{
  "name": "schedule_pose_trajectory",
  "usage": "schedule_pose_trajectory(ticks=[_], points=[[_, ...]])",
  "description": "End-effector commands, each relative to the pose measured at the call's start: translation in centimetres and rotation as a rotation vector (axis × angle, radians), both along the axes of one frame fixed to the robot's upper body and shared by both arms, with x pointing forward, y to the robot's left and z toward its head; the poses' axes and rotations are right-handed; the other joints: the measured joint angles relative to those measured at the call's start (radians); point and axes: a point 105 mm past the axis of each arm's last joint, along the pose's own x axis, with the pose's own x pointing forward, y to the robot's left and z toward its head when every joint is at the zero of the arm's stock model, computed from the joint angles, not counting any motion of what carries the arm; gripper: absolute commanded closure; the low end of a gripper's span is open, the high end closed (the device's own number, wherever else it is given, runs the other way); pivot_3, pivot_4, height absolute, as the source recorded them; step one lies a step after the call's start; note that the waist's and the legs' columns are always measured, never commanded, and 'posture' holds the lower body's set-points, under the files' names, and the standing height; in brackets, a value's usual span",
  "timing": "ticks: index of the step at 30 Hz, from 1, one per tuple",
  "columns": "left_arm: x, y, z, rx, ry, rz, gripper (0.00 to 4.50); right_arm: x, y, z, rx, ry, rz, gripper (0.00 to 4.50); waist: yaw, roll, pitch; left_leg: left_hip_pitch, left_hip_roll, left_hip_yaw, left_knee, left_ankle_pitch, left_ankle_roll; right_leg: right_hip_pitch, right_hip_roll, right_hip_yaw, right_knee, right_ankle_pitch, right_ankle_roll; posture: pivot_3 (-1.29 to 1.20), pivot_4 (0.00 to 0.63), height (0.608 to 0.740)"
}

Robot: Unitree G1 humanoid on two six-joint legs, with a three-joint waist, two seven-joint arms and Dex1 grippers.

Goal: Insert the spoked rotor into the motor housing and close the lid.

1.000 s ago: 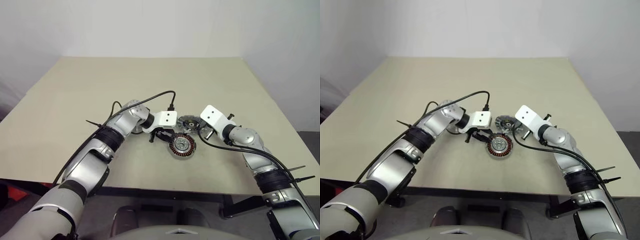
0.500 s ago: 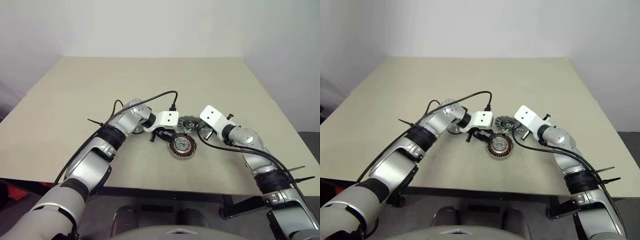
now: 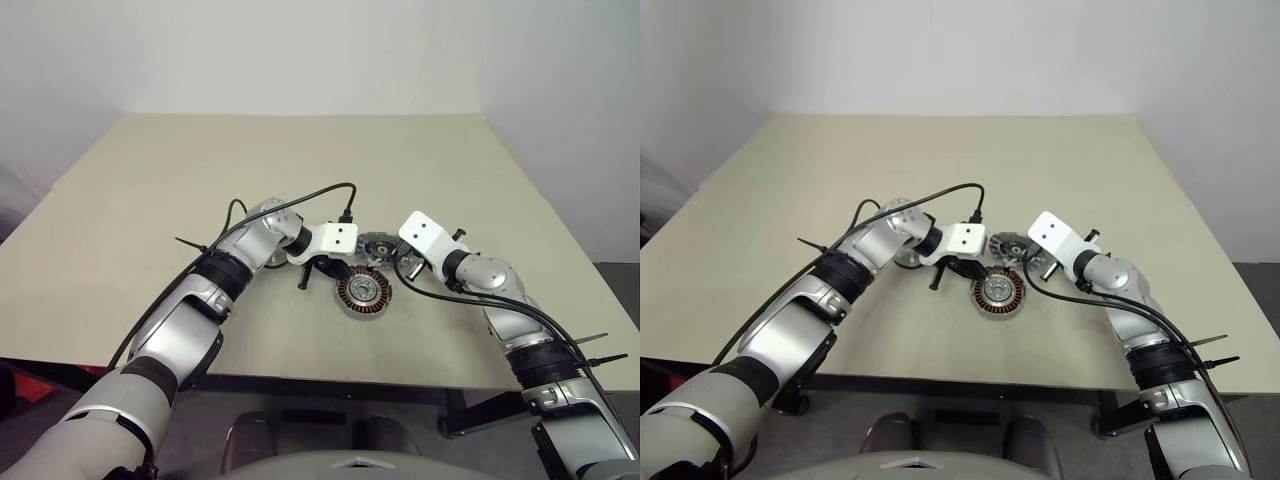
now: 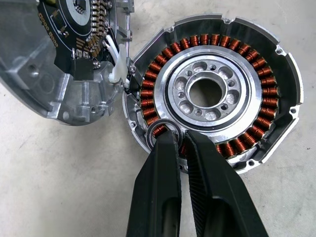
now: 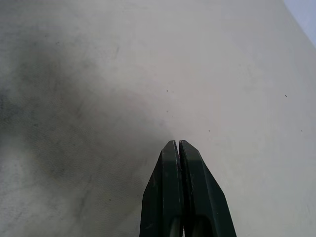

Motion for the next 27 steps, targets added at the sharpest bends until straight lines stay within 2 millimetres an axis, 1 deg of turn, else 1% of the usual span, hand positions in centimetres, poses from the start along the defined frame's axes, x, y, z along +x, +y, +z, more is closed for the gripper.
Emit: schedule_pose_trajectory(ticks=[1,6,10,15,18,20,27], points=[[0.3,0.0,1.4,-0.021,-0.016,0.005,4.5,0.4,0.5,1.8,0.009,-0.07,0.015,4.5,0.0,0.0,0.0,0.0,0.0,0.0,0.0,0.0,0.0,0.0,0.0,0.0,0.0,0.0,0.0,0.0,0.0,0.74],[0.6,0.2,1.7,-0.03,-0.027,0.025,4.5,0.5,0.6,1.8,0.008,-0.07,0.015,4.5,0.0,0.0,0.0,0.0,0.0,0.0,0.0,0.0,0.0,0.0,0.0,0.0,0.0,0.0,0.0,0.0,0.0,0.74],[0.6,0.0,2.1,-0.053,-0.026,0.026,4.5,0.5,0.6,1.7,0.007,-0.069,0.016,4.5,0.0,0.0,0.0,0.0,0.0,0.0,0.0,0.0,0.0,0.0,0.0,0.0,0.0,0.0,0.0,0.0,0.0,0.74],[-0.1,-1.3,4.1,-0.151,0.022,0.013,4.5,0.5,0.6,1.6,0.005,-0.065,0.018,4.5,0.0,0.0,0.0,0.0,0.0,0.0,0.0,0.0,0.0,0.0,0.0,0.0,0.0,0.0,0.0,0.0,0.0,0.74],[-0.5,-1.9,4.7,-0.179,0.054,0.011,4.5,0.5,0.6,1.6,0.004,-0.065,0.018,4.5,0.0,0.0,0.0,-0.001,0.0,0.0,0.0,0.0,0.0,0.0,0.0,0.0,-0.001,0.0,0.0,0.0,0.0,0.74],[-0.7,-1.9,4.7,-0.176,0.064,0.008,4.5,0.5,0.5,1.6,0.004,-0.065,0.018,4.5,0.0,0.0,0.0,-0.001,0.0,0.0,0.0,0.0,0.0,0.0,0.0,0.0,-0.001,0.0,0.0,0.0,0.0,0.74],[-1.5,-1.7,3.2,-0.127,0.107,-0.009,4.5,0.4,0.3,1.7,0.003,-0.066,0.01,4.5,0.0,0.0,0.0,-0.001,0.0,0.0,0.0,0.0,0.0,0.0,0.0,0.0,-0.001,0.0,0.0,0.0,0.0,0.74]])
